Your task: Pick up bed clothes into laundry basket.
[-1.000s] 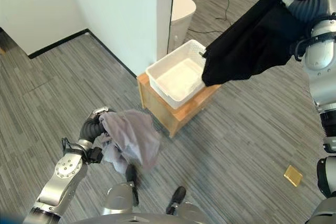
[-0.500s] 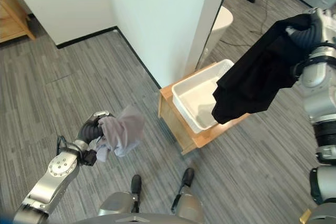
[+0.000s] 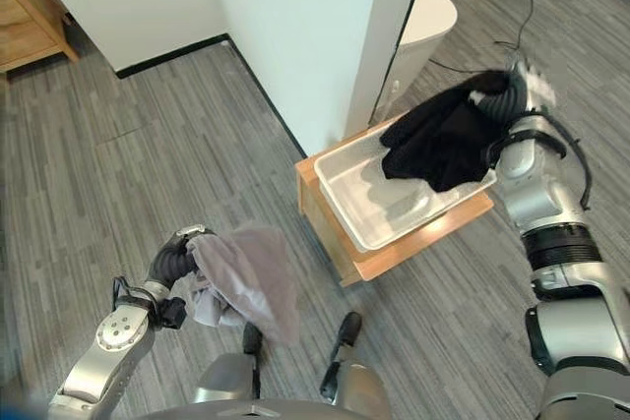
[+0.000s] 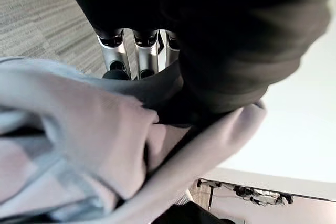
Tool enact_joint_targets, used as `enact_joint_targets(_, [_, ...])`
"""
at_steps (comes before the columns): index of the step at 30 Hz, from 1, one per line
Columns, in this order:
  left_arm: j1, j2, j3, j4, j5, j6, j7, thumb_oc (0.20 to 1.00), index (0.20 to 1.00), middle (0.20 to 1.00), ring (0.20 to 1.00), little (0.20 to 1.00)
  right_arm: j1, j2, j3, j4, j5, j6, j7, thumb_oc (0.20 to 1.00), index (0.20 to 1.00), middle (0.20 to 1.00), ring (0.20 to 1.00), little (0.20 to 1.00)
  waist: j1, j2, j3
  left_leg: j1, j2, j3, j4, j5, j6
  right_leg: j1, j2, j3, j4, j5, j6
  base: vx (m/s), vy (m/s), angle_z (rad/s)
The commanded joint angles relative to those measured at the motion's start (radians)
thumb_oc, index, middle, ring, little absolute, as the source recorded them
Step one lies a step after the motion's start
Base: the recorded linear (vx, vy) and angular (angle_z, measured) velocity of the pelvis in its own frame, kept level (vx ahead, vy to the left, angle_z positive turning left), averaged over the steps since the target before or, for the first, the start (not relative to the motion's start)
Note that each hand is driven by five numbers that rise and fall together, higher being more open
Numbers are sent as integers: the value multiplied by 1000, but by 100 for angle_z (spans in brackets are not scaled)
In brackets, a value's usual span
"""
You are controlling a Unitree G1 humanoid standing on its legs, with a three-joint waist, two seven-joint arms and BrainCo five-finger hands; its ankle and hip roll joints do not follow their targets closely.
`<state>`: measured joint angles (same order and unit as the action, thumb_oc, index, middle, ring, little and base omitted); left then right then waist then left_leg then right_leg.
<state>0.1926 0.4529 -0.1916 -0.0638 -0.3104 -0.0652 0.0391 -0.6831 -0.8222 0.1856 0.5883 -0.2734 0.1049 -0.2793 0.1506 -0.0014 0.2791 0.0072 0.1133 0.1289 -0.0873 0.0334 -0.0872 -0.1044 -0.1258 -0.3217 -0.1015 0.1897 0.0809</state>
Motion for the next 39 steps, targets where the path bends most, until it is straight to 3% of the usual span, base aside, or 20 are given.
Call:
enact_joint_targets(1, [-46, 15, -18, -82, -27, -73, 20, 200, 200, 200, 200, 200, -139, -76, 19, -52, 7, -21, -64, 1000, 1000, 1000, 1000, 1000, 21, 2, -36, -33, 78, 22, 0, 19, -56, 91, -30, 4, 14, -157, 82, 9, -34, -4])
enact_joint_targets(10, [-98, -8, -21, -88, -10, -70, 36, 200, 200, 200, 200, 200, -118, -152, -34, -214, 103, -87, -64, 1000, 1000, 1000, 1000, 1000, -35, 2, -70, 19, 94, 49, 0, 15, -64, 133, -18, 30, 14, -171, 80, 17, -27, -11])
enact_joint_targets(12, [-132, -43, -15, -103, 18, -73, 46, 200, 200, 200, 200, 200, 37, -98, -160, -370, 186, -142, -68, 1000, 1000, 1000, 1000, 1000, -88, 8, -80, 39, 99, 70, 0, 7, -61, 134, -16, 48, 14, -171, 81, -11, -7, -14])
enact_joint_targets(13, [-132, -43, -15, -103, 18, -73, 46, 200, 200, 200, 200, 200, 37, -98, -160, -370, 186, -142, -68, 1000, 1000, 1000, 1000, 1000, -88, 8, -80, 39, 99, 70, 0, 7, -61, 134, -16, 48, 14, -171, 81, 24, -2, -16])
enact_joint_targets(15, [-160, -55, -24, -115, 45, -78, 50, 200, 200, 200, 200, 200, 232, -15, -267, -474, 197, -166, -47, 1000, 1000, 1000, 1000, 1000, -108, 4, -94, 61, 103, 88, 0, -5, -58, 139, -17, 59, 14, -171, 82, 19, -9, -24])
enact_joint_targets(16, [-208, -66, -21, -148, 75, -80, 59, 200, 200, 200, 200, 200, 470, 99, -327, -532, 178, -183, 6, 1000, 1000, 1000, 1000, 1000, -158, 15, -101, 91, 111, 117, 0, -14, -57, 146, -16, 77, 14, -172, 83, 20, -7, -31])
enact_joint_targets(18, [-206, -62, -28, -149, 76, -80, 59, 200, 200, 200, 200, 200, 489, 107, -339, -545, 174, -181, 9, 1000, 1000, 1000, 1000, 1000, -151, 12, -103, 95, 111, 119, 0, -15, -57, 149, -15, 79, 14, -173, 83, 12, -2, -41])
enact_joint_targets(19, [-260, -71, -40, -163, 100, -83, 67, 200, 200, 200, 200, 200, 635, 201, -327, -475, 171, -174, 44, 1000, 1000, 1000, 1000, 1000, -186, 20, -96, 121, 117, 139, 0, -23, -58, 160, -12, 90, 14, -178, 84, 5, 0, -62])
enact_joint_targets(23, [-339, -59, -65, -164, 169, -87, 73, 200, 200, 200, 200, 200, 747, 272, -275, -280, 147, -155, 70, 1000, 1000, 1000, 1000, 1000, -224, 26, -96, 141, 121, 167, 0, -21, -59, 158, -10, 106, 14, -172, 84, 0, -7, -36])
enact_joint_targets(26, [-483, -51, -87, -134, 202, -85, 110, 200, 200, 200, 200, 200, 833, 353, -254, -14, 166, -129, 80, 1000, 1000, 1000, 1000, 1000, -282, 46, -90, 157, 126, 197, 0, -18, -64, 154, -7, 131, 14, -170, 86, -4, 5, -25])
enact_joint_targets(31, [-684, -48, -111, -19, 274, -76, 169, 200, 200, 200, 200, 200, 899, 411, -194, 294, 177, -103, 110, 1000, 1000, 1000, 1000, 1000, -334, 64, -88, 157, 127, 219, 0, -12, -72, 141, -5, 145, 14, -166, 88, 4, 12, -21])
enact_joint_targets(39, [-1045, -65, -223, 400, 401, -36, 277, 200, 200, 200, 200, 200, 893, 443, -122, 565, 217, -104, 154, 1000, 1000, 1000, 1000, 1000, -380, 76, -75, 154, 123, 255, 0, -3, -81, 117, -7, 158, 14, -153, 98, 8, -7, -16])
